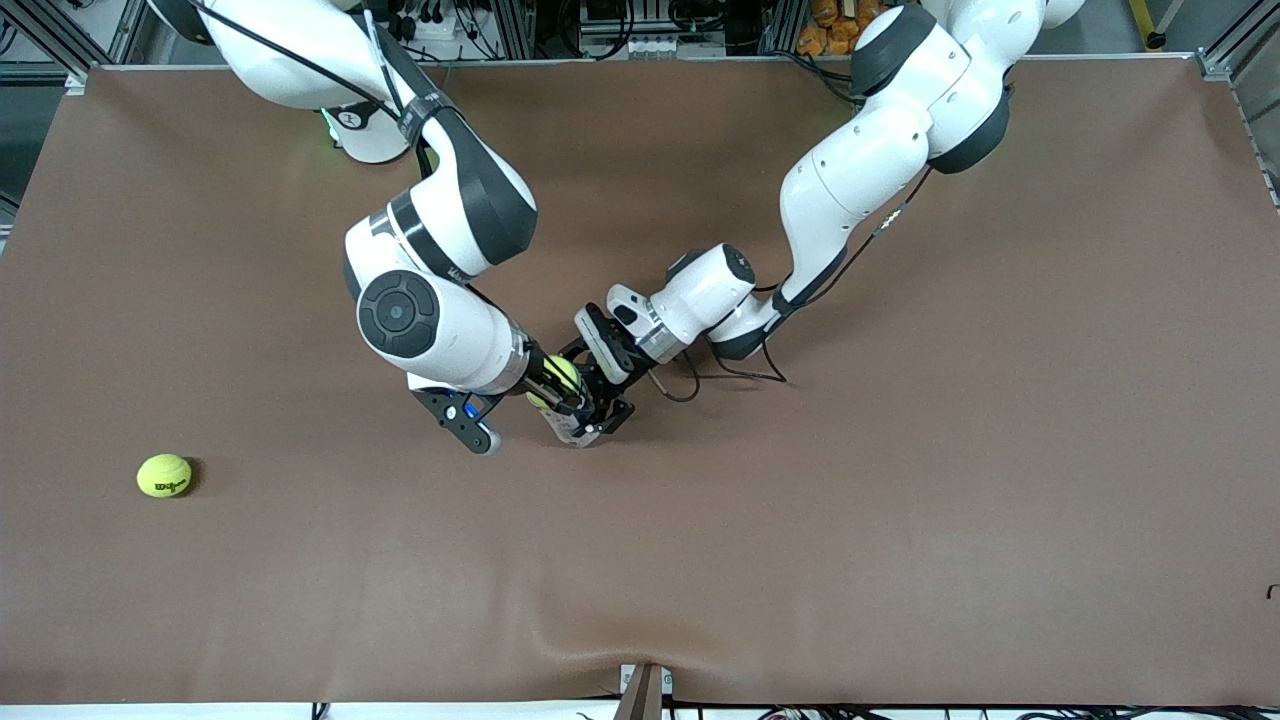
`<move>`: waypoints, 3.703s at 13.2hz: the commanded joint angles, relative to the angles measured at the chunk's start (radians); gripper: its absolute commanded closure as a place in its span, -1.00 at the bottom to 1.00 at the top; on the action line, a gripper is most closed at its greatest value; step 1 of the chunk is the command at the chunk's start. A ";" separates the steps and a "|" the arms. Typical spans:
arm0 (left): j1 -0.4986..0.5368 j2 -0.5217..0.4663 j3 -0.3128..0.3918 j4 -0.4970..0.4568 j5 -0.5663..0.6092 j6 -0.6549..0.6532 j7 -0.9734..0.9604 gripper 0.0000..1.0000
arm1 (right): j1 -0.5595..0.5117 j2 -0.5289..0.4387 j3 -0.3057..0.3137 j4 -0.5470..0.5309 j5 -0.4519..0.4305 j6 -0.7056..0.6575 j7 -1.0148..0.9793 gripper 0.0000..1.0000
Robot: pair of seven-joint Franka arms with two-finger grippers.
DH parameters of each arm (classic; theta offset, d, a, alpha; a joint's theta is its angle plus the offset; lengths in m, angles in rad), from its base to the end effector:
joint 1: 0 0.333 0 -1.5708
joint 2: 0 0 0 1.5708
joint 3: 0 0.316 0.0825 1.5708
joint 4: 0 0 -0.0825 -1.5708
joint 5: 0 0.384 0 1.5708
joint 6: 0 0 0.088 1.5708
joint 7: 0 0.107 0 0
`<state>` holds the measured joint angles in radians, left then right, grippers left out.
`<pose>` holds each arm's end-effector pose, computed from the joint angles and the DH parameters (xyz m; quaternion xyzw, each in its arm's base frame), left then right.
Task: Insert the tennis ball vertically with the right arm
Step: 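Open the right gripper to drop the ball into the can, then move the right gripper back to the second tennis ball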
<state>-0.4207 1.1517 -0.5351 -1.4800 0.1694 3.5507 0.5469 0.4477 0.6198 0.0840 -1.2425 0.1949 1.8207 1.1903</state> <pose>0.5121 -0.5333 0.1703 0.7224 -0.4596 0.4625 0.2304 0.6253 0.3691 0.4038 -0.9282 0.3523 0.1024 0.0622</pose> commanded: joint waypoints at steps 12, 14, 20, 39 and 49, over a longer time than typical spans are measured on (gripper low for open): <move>-0.001 -0.010 0.004 -0.008 0.010 0.002 -0.013 -1.00 | -0.335 -0.038 -0.016 0.049 -0.107 -0.173 -0.579 -1.00; -0.001 -0.012 0.003 -0.008 0.010 0.002 -0.013 -1.00 | -0.354 -0.034 -0.016 0.003 -0.263 -0.175 -0.728 -1.00; 0.002 -0.012 0.003 -0.008 0.010 0.002 -0.013 -1.00 | -0.607 0.021 -0.018 -0.032 -0.353 -0.088 -1.280 -1.00; 0.000 -0.012 0.003 -0.008 0.010 0.002 -0.013 -0.92 | -0.817 0.218 -0.016 -0.132 -0.339 0.385 -1.716 -1.00; -0.003 -0.012 0.003 -0.006 0.009 0.002 -0.013 -0.91 | -0.847 0.209 -0.007 -0.140 -0.295 0.393 -1.810 0.94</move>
<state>-0.4207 1.1517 -0.5347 -1.4808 0.1694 3.5507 0.5469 -0.3703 0.8424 0.0488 -1.3733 -0.1282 2.2092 -0.5888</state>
